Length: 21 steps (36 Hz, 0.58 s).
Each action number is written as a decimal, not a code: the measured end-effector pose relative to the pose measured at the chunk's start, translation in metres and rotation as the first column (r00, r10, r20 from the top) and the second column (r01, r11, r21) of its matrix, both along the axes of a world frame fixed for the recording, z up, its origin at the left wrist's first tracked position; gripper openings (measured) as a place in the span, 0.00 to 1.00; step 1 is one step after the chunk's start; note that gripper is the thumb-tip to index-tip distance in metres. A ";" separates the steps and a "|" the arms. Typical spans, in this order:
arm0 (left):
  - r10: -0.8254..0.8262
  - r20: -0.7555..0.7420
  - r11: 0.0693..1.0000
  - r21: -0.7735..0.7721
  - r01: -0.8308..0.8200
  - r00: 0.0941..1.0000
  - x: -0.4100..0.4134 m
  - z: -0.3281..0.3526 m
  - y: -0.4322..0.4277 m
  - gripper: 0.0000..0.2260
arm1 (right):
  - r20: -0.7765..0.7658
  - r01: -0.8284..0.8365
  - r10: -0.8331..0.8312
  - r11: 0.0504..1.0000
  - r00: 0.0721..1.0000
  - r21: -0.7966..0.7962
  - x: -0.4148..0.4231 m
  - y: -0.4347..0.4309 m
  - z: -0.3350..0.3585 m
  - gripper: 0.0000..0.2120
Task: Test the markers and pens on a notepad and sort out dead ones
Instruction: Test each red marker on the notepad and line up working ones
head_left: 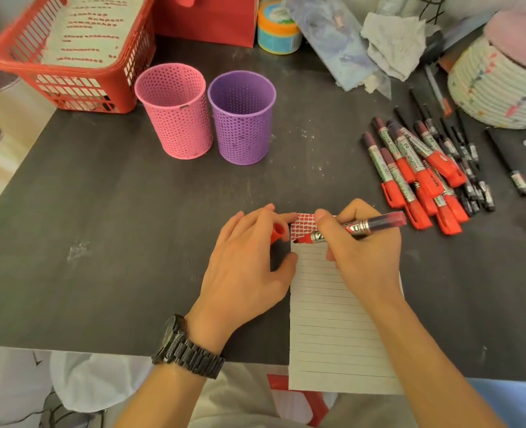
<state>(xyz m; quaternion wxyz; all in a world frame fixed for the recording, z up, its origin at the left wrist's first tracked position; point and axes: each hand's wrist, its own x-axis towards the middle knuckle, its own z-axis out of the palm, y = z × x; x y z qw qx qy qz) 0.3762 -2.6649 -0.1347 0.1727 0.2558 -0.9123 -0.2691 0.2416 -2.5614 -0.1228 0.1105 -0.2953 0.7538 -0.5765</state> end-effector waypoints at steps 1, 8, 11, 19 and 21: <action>0.003 0.000 1.000 -0.004 -0.003 1.000 0.000 0.000 0.000 0.16 | -0.008 0.003 -0.003 1.000 1.000 0.005 0.000 0.000 0.000 0.16; 0.011 -0.011 1.000 0.017 -0.011 1.000 0.001 -0.001 0.000 0.18 | -0.014 0.015 -0.014 0.999 1.000 0.038 0.001 -0.001 0.001 0.15; 0.020 -0.011 1.000 0.014 -0.020 1.000 0.000 -0.002 0.000 0.17 | -0.011 0.012 -0.012 0.999 1.000 0.047 0.002 -0.002 0.002 0.14; 0.015 -0.014 1.000 0.023 -0.014 1.000 0.000 0.000 0.001 0.20 | 0.000 0.011 -0.011 0.997 1.000 0.071 0.003 -0.002 0.001 0.13; 0.016 -0.018 1.000 0.021 -0.016 1.000 0.000 -0.001 0.001 0.20 | 0.002 0.014 -0.014 0.998 1.000 0.069 0.002 -0.002 0.001 0.14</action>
